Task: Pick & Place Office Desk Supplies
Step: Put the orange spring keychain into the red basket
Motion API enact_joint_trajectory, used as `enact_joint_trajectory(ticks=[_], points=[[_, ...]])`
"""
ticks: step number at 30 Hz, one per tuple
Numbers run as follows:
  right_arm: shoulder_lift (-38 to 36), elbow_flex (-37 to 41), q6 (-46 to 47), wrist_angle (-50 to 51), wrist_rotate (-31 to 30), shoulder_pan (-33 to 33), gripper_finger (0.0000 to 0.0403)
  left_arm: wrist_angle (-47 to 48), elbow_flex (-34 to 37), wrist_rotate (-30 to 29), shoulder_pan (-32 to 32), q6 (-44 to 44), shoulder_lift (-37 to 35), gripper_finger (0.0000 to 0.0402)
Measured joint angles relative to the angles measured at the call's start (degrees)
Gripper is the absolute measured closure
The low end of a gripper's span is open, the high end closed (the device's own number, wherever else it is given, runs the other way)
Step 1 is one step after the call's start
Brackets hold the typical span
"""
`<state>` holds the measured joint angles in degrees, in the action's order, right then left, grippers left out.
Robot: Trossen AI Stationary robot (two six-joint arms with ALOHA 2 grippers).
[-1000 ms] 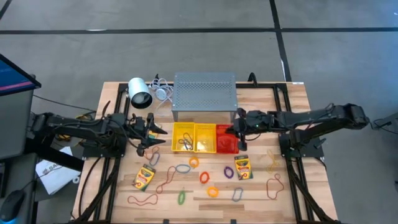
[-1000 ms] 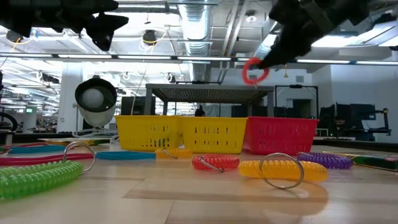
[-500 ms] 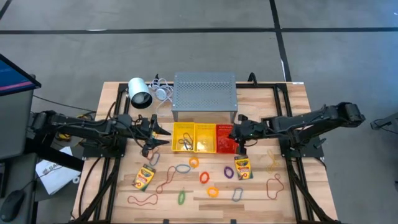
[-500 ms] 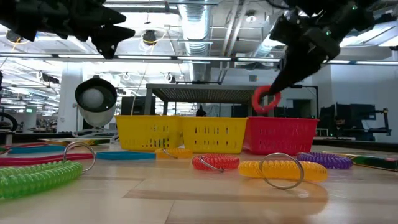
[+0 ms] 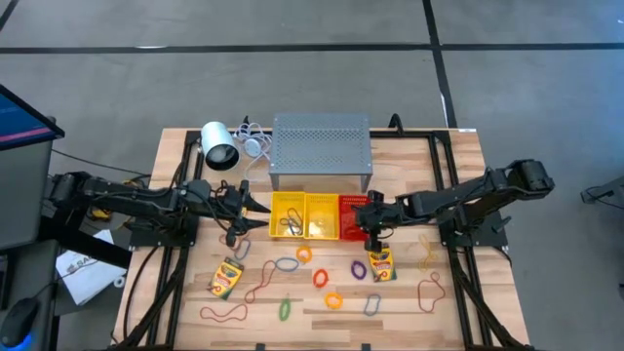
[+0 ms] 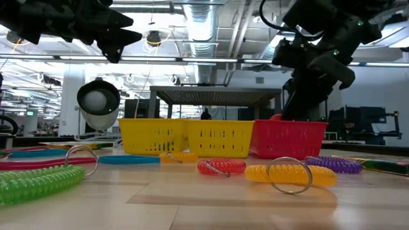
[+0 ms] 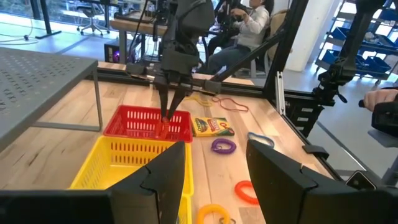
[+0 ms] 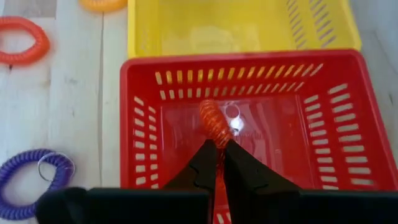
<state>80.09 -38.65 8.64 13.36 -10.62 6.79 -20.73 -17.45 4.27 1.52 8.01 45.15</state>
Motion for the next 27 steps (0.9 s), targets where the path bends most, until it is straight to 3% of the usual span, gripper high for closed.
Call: enact_joint_trajectory(ticks=[16, 27], points=[[2.76, -0.07, -0.02, -0.66, 0.2, 1.07, 0.0389, 0.04, 0.0, 0.0, 0.0, -0.02, 0.0, 0.0234], [2.58, -0.07, -0.02, -0.52, 0.2, 1.07, 0.0344, 0.07, 0.0, 0.0, 0.0, 0.0, 0.0, 0.0234]])
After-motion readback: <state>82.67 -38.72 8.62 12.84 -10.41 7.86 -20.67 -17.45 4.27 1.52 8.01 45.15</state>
